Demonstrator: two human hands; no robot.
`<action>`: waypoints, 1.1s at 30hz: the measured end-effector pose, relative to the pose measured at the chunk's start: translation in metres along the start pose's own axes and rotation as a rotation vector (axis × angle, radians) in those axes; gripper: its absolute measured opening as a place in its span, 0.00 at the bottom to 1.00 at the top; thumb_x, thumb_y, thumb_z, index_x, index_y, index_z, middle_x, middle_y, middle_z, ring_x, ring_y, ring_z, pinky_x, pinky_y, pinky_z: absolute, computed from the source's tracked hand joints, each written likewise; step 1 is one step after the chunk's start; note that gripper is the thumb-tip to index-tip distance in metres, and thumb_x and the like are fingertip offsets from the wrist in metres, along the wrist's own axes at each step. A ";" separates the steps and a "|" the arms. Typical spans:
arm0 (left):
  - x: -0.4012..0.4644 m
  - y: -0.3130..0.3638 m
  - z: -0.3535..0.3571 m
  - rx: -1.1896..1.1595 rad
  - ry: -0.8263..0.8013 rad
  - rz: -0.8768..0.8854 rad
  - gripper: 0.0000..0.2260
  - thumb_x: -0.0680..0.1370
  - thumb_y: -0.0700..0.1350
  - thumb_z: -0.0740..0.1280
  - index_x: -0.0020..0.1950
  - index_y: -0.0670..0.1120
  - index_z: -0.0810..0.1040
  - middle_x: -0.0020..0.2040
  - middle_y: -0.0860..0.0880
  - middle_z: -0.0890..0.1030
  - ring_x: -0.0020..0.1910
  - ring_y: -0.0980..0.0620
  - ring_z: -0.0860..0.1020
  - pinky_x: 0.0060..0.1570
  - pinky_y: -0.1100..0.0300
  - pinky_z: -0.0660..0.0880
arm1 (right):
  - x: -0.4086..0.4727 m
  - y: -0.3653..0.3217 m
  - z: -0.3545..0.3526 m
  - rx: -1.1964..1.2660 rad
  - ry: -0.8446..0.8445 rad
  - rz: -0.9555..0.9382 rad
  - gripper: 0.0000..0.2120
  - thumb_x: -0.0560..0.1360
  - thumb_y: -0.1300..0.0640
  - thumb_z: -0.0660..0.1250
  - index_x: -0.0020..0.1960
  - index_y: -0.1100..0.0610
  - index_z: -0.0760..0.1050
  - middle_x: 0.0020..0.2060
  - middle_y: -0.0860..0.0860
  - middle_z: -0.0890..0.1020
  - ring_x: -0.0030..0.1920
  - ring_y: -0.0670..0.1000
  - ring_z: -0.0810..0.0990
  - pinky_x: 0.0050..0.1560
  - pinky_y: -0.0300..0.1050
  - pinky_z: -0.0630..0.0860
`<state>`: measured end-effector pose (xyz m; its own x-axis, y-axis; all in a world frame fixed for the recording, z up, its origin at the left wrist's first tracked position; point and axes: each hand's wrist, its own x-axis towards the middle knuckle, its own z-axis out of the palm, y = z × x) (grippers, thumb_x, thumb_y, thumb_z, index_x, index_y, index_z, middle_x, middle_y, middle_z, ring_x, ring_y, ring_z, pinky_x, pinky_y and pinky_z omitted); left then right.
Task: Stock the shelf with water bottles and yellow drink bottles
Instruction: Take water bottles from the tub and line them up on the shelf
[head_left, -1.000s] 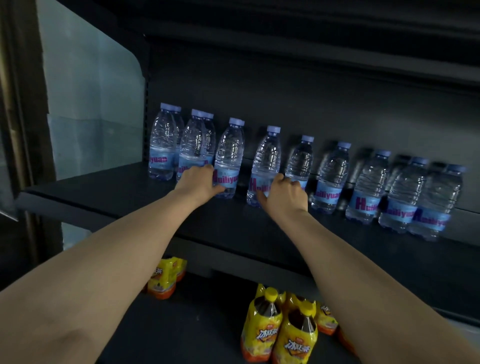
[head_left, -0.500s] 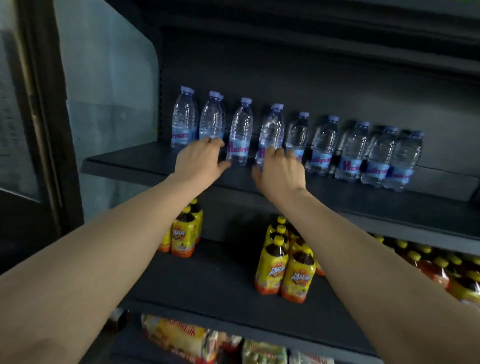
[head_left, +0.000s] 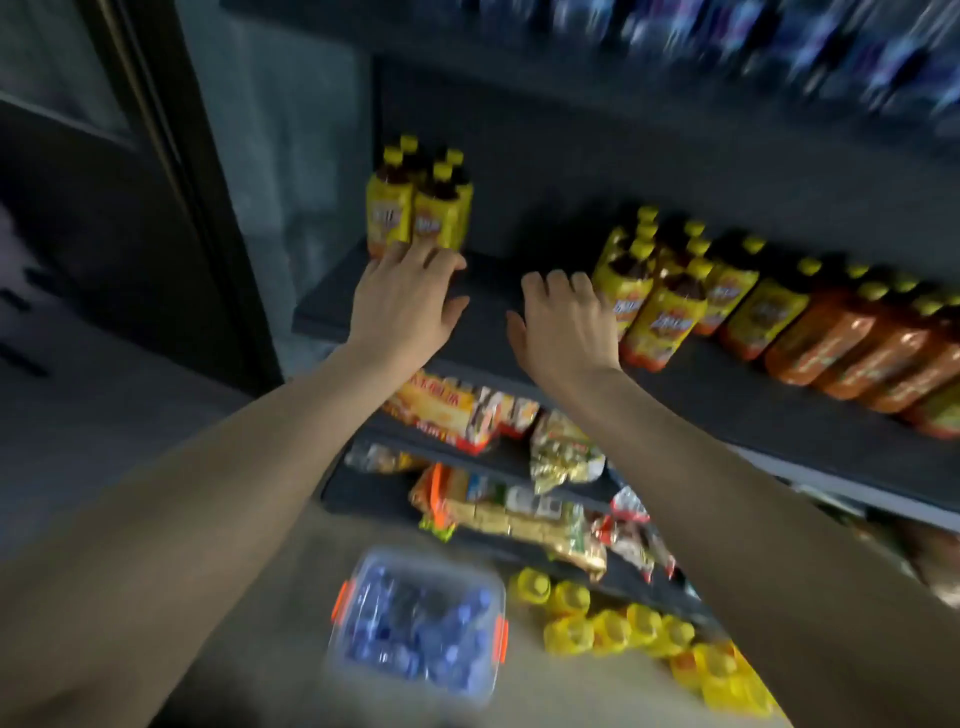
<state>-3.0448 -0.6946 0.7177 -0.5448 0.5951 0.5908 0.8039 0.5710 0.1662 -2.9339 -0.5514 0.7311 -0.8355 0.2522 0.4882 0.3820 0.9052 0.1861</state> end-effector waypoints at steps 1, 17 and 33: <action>-0.023 -0.004 0.016 -0.011 -0.047 -0.021 0.15 0.76 0.51 0.69 0.61 0.48 0.77 0.57 0.47 0.80 0.56 0.42 0.77 0.51 0.48 0.75 | -0.018 -0.007 0.019 0.012 -0.063 -0.012 0.15 0.76 0.49 0.67 0.55 0.59 0.75 0.47 0.57 0.80 0.49 0.61 0.78 0.44 0.53 0.75; -0.373 -0.027 0.280 -0.062 -0.564 -0.341 0.14 0.68 0.45 0.77 0.51 0.48 0.81 0.48 0.47 0.82 0.46 0.40 0.79 0.42 0.51 0.74 | -0.318 -0.073 0.312 0.184 -0.716 -0.189 0.21 0.63 0.63 0.74 0.55 0.59 0.76 0.40 0.57 0.79 0.39 0.61 0.80 0.35 0.51 0.78; -0.617 -0.063 0.496 -0.069 -0.912 -0.383 0.15 0.73 0.49 0.74 0.56 0.43 0.81 0.50 0.43 0.82 0.49 0.39 0.79 0.45 0.49 0.77 | -0.526 -0.143 0.574 0.240 -1.102 -0.171 0.29 0.72 0.53 0.73 0.69 0.60 0.69 0.52 0.60 0.77 0.44 0.62 0.80 0.45 0.54 0.78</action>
<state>-2.8776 -0.8176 -0.0490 -0.7225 0.6009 -0.3419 0.5313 0.7990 0.2815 -2.7763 -0.6168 -0.0418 -0.8066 0.1750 -0.5646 0.2433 0.9688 -0.0473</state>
